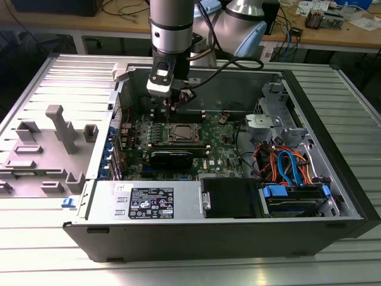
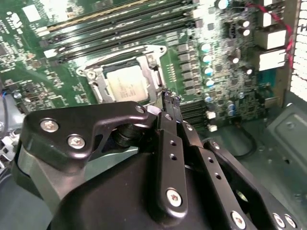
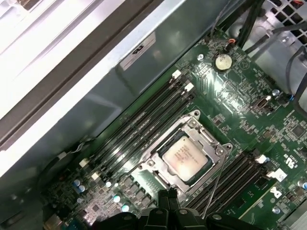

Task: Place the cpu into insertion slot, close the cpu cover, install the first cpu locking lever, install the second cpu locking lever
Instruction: 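Install the first cpu locking lever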

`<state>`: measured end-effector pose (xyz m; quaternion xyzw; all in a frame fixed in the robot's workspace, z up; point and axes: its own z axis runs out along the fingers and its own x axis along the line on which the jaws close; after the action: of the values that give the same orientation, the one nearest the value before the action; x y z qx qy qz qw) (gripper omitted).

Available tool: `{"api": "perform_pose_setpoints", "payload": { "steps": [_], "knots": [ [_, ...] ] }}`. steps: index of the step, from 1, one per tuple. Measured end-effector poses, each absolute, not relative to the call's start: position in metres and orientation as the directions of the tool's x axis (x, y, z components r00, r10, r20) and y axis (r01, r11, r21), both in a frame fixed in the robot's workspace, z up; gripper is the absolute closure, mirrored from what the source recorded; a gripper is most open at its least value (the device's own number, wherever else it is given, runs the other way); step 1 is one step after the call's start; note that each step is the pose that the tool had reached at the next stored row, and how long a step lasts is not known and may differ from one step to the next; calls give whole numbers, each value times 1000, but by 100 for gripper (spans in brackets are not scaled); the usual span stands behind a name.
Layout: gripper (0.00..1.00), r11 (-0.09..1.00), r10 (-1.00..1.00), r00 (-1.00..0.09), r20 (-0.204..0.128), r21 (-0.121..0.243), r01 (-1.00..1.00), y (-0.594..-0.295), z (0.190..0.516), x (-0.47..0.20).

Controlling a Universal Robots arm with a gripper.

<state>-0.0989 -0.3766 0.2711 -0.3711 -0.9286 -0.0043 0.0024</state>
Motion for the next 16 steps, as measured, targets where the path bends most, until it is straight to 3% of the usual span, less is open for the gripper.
{"api": "perform_pose_setpoints", "payload": {
  "steps": [7,11,16],
  "knots": [
    [89,744,668,-744,8,6,668,-377,271,-114],
    [89,834,552,-834,8,6,552,-377,270,-114],
    [89,851,526,-851,8,6,526,-377,270,-115]
  ]
}}
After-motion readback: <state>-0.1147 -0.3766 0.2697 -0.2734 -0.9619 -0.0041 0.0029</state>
